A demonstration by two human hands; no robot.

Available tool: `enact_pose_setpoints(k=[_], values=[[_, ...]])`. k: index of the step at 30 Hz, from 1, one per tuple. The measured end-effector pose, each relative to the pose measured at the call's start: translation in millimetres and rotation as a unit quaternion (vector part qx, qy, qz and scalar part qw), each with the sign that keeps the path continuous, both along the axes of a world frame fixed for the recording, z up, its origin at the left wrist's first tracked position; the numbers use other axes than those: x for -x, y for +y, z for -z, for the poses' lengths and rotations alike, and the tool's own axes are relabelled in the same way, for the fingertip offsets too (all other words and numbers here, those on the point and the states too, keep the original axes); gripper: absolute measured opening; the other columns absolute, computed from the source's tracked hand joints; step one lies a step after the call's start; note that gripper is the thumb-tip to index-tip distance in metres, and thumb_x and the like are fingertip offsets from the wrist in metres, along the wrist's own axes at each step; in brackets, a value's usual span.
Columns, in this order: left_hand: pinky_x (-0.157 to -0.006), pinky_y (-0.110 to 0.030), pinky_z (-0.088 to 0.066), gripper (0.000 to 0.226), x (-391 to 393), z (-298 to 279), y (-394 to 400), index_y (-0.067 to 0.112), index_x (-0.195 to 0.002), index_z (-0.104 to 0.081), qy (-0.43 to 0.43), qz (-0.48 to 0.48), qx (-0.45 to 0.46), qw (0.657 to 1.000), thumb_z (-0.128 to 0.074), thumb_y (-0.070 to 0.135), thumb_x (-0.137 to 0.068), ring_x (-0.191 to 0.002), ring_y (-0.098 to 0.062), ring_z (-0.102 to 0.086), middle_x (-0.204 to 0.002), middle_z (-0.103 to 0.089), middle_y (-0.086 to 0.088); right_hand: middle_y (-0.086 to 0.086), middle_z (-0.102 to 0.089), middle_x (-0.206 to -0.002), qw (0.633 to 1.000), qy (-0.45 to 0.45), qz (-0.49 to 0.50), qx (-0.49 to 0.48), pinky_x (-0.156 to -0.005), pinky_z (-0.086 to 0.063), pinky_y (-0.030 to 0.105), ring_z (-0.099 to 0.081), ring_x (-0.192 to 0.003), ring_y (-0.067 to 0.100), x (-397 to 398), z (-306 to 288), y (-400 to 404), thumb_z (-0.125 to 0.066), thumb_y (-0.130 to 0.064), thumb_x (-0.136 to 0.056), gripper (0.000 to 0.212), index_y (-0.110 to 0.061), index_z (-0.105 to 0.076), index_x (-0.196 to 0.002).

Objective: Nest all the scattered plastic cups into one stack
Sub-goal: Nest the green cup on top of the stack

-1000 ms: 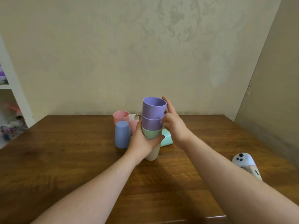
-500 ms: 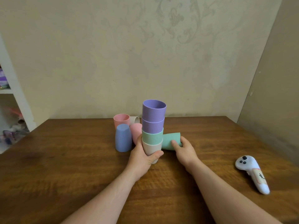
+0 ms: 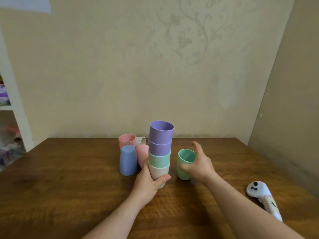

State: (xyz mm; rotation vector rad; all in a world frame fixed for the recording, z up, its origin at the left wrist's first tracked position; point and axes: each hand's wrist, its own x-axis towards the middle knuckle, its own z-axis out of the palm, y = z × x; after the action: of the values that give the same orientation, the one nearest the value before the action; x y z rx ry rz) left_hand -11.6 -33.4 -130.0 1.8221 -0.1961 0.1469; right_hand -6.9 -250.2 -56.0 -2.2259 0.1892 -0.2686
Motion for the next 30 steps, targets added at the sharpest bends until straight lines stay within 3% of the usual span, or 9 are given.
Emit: enact_pose_setpoints(k=[3,9,11,14,18,20,23,26,30], values=[[-0.107,-0.039,-0.057,0.082,1.1,0.2,-0.4,0.075,-0.126,-0.037,-0.005,-0.011,-0.002,1.000,-0.094,0.047,-0.074,-0.123,-0.003,-0.065,-0.135,-0.066,0.024,0.001,-0.061,-0.143,1.000,0.008,0.003,-0.017,-0.104,-0.059,0.049,-0.061,-0.133,0.030,-0.2,11.1,6.7,-0.093,-0.046,-0.072,0.113,-0.036,-0.030,-0.166],[-0.097,-0.028,-0.058,0.082,1.8,0.4,-1.1,0.071,-0.128,-0.039,-0.013,-0.017,0.002,1.000,-0.095,0.044,-0.074,-0.121,-0.002,-0.066,-0.134,-0.068,0.023,-0.001,-0.065,-0.143,0.998,-0.011,0.005,-0.055,-0.105,-0.051,0.035,-0.061,-0.128,0.022,0.1,22.3,6.4,-0.094,-0.041,-0.078,0.098,-0.028,-0.042,-0.161],[-0.091,-0.019,-0.055,0.092,3.8,-2.0,-1.8,0.075,-0.129,-0.033,-0.021,-0.023,-0.001,0.999,-0.097,0.041,-0.072,-0.121,0.002,-0.065,-0.136,-0.066,0.026,-0.006,-0.064,-0.131,0.997,-0.019,0.006,-0.071,-0.101,-0.050,0.032,-0.061,-0.119,0.019,1.3,24.8,7.1,-0.094,-0.040,-0.078,0.094,-0.030,-0.044,-0.158],[-0.098,-0.023,-0.057,0.121,9.4,-17.0,-5.2,0.082,-0.139,-0.013,-0.047,-0.026,0.007,0.999,-0.098,0.047,-0.061,-0.127,0.003,-0.062,-0.142,-0.057,0.030,-0.009,-0.063,-0.125,0.996,-0.027,0.010,-0.080,-0.100,-0.050,0.032,-0.061,-0.116,0.018,1.0,28.1,7.3,-0.094,-0.041,-0.077,0.091,-0.032,-0.047,-0.154],[-0.101,-0.026,-0.053,0.120,10.9,-62.1,-15.8,0.041,-0.163,-0.019,-0.122,-0.080,0.084,0.986,-0.084,0.061,-0.064,-0.129,-0.002,-0.060,-0.147,-0.055,0.013,-0.009,-0.063,-0.124,0.996,-0.030,0.007,-0.082,-0.104,-0.052,0.035,-0.063,-0.120,0.019,0.1,28.7,7.3,-0.095,-0.042,-0.076,0.090,-0.033,-0.047,-0.153],[-0.104,-0.032,-0.054,0.120,5.2,-87.3,-20.1,0.037,-0.165,-0.022,-0.135,-0.087,0.116,0.980,-0.081,0.066,-0.064,-0.130,-0.010,-0.062,-0.144,-0.057,0.012,-0.009,-0.063,-0.126,0.996,-0.028,0.005,-0.083,-0.108,-0.053,0.038,-0.061,-0.119,0.018,0.1,28.6,6.6,-0.095,-0.040,-0.077,0.092,-0.033,-0.046,-0.154],[-0.110,-0.041,-0.054,0.111,-1.9,-113.9,-24.5,0.042,-0.159,-0.034,-0.119,-0.058,0.105,0.986,-0.085,0.068,-0.064,-0.131,-0.011,-0.062,-0.135,-0.060,0.028,-0.006,-0.064,-0.131,0.996,-0.026,0.002,-0.086,-0.108,-0.053,0.038,-0.061,-0.118,0.018,1.4,27.0,6.0,-0.094,-0.040,-0.077,0.091,-0.033,-0.046,-0.154],[-0.100,-0.048,-0.062,0.074,-6.8,-118.2,-26.4,0.039,-0.134,-0.058,-0.110,-0.034,0.100,0.988,-0.087,0.059,-0.069,-0.112,-0.009,-0.072,-0.120,-0.074,0.019,-0.008,-0.065,-0.126,0.996,-0.030,-0.002,-0.087,-0.106,-0.052,0.036,-0.061,-0.116,0.017,2.2,27.1,6.4,-0.094,-0.037,-0.078,0.088,-0.032,-0.048,-0.153],[-0.099,-0.045,-0.062,0.064,-8.5,-110.4,-26.1,0.034,-0.141,-0.049,-0.133,-0.036,0.104,0.985,-0.083,0.045,-0.088,-0.114,-0.009,-0.070,-0.129,-0.069,0.012,-0.008,-0.062,-0.126,0.996,-0.028,0.000,-0.087,-0.104,-0.051,0.034,-0.060,-0.115,0.017,2.6,27.6,7.0,-0.094,-0.037,-0.078,0.090,-0.032,-0.046,-0.154]])
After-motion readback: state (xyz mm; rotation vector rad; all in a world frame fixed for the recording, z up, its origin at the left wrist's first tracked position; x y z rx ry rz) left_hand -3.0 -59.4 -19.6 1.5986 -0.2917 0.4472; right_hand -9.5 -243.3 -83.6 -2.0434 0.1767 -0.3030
